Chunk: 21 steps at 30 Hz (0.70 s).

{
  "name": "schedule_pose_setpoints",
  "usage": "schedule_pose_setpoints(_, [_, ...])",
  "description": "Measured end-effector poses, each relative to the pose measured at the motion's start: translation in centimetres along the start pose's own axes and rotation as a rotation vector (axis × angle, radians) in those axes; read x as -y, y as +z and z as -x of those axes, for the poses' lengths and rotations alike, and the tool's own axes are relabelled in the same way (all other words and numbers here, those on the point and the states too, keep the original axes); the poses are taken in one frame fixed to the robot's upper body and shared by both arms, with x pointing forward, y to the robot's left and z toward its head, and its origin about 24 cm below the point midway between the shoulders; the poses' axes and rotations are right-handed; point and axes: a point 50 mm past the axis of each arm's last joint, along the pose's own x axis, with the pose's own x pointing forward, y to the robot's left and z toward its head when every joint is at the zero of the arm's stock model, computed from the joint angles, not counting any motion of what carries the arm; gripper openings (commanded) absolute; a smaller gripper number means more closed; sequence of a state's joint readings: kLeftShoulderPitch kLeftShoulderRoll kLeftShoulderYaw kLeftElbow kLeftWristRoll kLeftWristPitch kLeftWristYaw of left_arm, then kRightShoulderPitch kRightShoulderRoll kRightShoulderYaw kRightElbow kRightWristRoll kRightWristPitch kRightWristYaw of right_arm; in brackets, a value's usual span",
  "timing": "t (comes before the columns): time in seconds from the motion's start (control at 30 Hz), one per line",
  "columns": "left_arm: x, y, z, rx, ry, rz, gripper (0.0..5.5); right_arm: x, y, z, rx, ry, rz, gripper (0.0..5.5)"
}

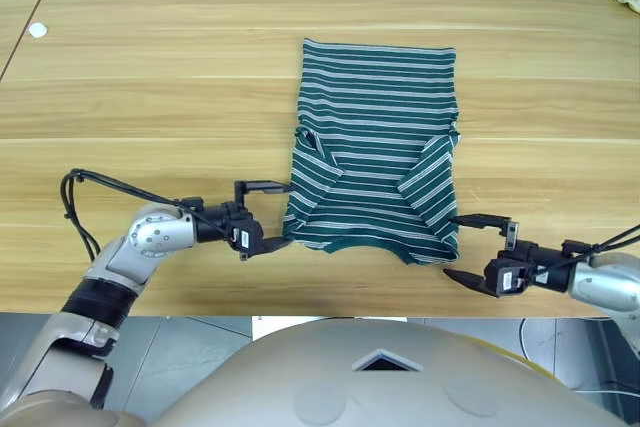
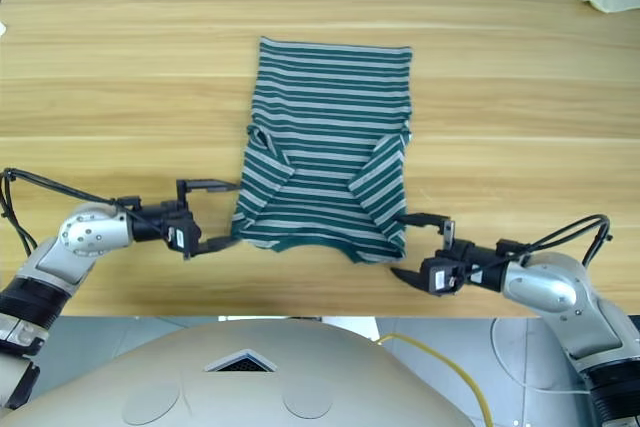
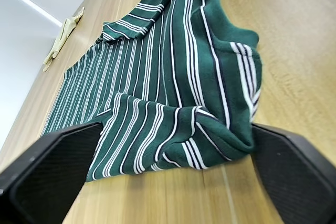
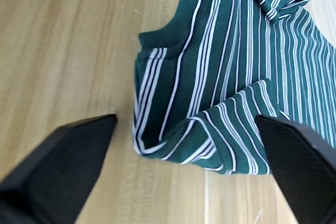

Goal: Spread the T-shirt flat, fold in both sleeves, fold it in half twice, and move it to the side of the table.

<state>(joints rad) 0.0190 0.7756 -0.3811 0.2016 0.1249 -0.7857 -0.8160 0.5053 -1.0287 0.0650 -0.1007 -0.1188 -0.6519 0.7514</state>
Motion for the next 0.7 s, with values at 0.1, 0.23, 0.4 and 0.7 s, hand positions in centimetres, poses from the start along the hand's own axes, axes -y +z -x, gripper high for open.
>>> schedule_pose_setpoints(0.1, [0.2, -0.1, -0.1, -0.001, -0.010, 0.002, 4.21, 0.2, -0.1, -0.1, -0.012, -0.002, 0.020, 3.72])
schedule_pose_setpoints(0.23, [0.4, -0.1, -0.2, 0.006, -0.022, -0.001, 3.65, 0.4, -0.4, -0.1, -0.032, -0.001, 0.025, 3.09])
schedule_pose_setpoints(0.4, [0.7, -0.1, -0.3, 0.006, -0.037, -0.001, 2.88, 0.5, -0.8, -0.2, -0.060, -0.007, 0.029, 2.29])
schedule_pose_setpoints(0.7, [0.9, -0.1, -0.5, -0.003, -0.075, -0.010, 1.36, 0.2, -1.1, -0.3, -0.076, 0.007, 0.016, 0.59])
